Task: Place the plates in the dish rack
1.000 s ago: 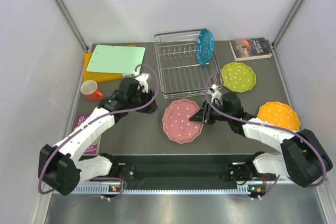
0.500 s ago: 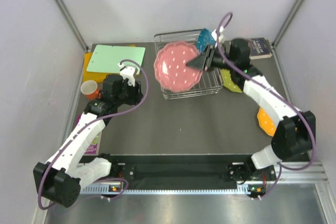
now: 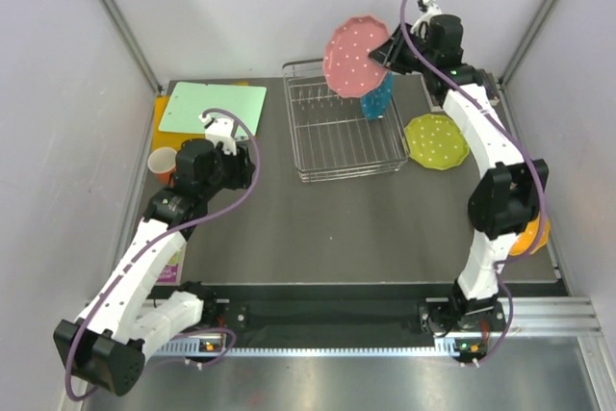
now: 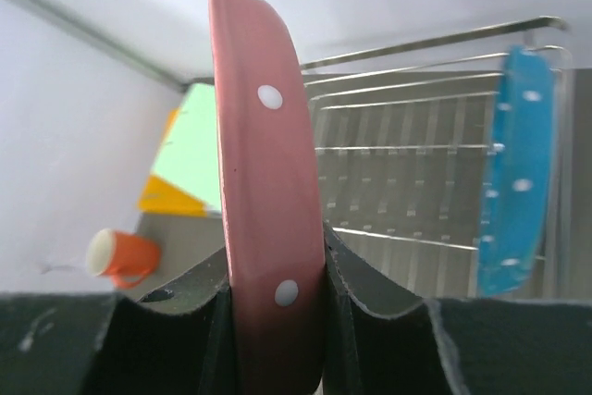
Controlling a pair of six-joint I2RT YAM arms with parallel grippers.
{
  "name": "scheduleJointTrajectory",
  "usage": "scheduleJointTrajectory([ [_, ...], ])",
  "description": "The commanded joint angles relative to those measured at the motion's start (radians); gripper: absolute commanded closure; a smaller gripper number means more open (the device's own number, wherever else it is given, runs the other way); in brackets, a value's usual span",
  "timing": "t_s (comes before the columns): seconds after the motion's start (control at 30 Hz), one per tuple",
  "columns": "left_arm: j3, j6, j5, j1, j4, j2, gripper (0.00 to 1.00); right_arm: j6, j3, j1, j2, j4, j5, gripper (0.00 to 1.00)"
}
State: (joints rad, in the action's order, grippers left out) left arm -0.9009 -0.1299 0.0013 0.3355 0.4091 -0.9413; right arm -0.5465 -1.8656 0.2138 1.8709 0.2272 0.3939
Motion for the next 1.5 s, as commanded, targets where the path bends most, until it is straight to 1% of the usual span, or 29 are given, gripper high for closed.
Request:
scheduleJointTrajectory([
  [0.0,0.003,-0.011,-0.018,-0.007,-0.033,0.015,0.46,0.069,-0.154,-0.004,0.026,-0.057,-0.159,1.00],
  [0.27,0.020,-0.033,-0.006,-0.013,-0.033,0.018,0.46,0.198,-0.279,0.004,0.105,-0.052,-0.294,1.00],
  [0.37,0.023,-0.033,-0.006,-0.015,-0.029,0.018,0.45,0.275,-0.302,0.021,0.119,-0.051,-0.331,1.00],
  [0.4,0.025,-0.034,-0.006,-0.015,-0.029,0.019,0.45,0.331,-0.308,0.038,0.122,-0.052,-0.358,1.00],
  [0.47,0.025,-0.036,-0.006,-0.016,-0.029,0.019,0.45,0.356,-0.320,0.051,0.129,-0.051,-0.374,1.00],
  [0.5,0.028,-0.036,-0.006,-0.018,-0.027,0.021,0.45,0.384,-0.325,0.062,0.131,-0.048,-0.412,1.00],
  [0.7,0.036,-0.045,-0.006,-0.026,-0.027,0.030,0.45,0.468,-0.331,0.114,0.151,-0.034,-0.513,1.00],
  [0.73,0.036,-0.046,0.021,-0.029,-0.023,0.032,0.45,0.474,-0.337,0.116,0.154,-0.031,-0.532,1.00],
  [0.8,0.036,-0.050,0.026,-0.030,-0.018,0.039,0.45,0.519,-0.342,0.130,0.168,-0.040,-0.566,1.00],
  [0.93,0.042,-0.056,0.032,-0.032,-0.013,0.044,0.45,0.539,-0.345,0.133,0.188,-0.060,-0.592,1.00],
  [1.0,0.042,-0.057,0.031,-0.033,-0.013,0.045,0.45,0.594,-0.343,0.136,0.197,-0.069,-0.612,1.00],
  [1.2,0.043,-0.062,0.034,-0.035,-0.006,0.050,0.45,0.664,-0.337,0.139,0.224,-0.101,-0.650,1.00],
  [1.47,0.059,-0.070,0.039,-0.041,-0.006,0.056,0.45,0.714,-0.343,0.160,0.264,-0.129,-0.681,1.00],
])
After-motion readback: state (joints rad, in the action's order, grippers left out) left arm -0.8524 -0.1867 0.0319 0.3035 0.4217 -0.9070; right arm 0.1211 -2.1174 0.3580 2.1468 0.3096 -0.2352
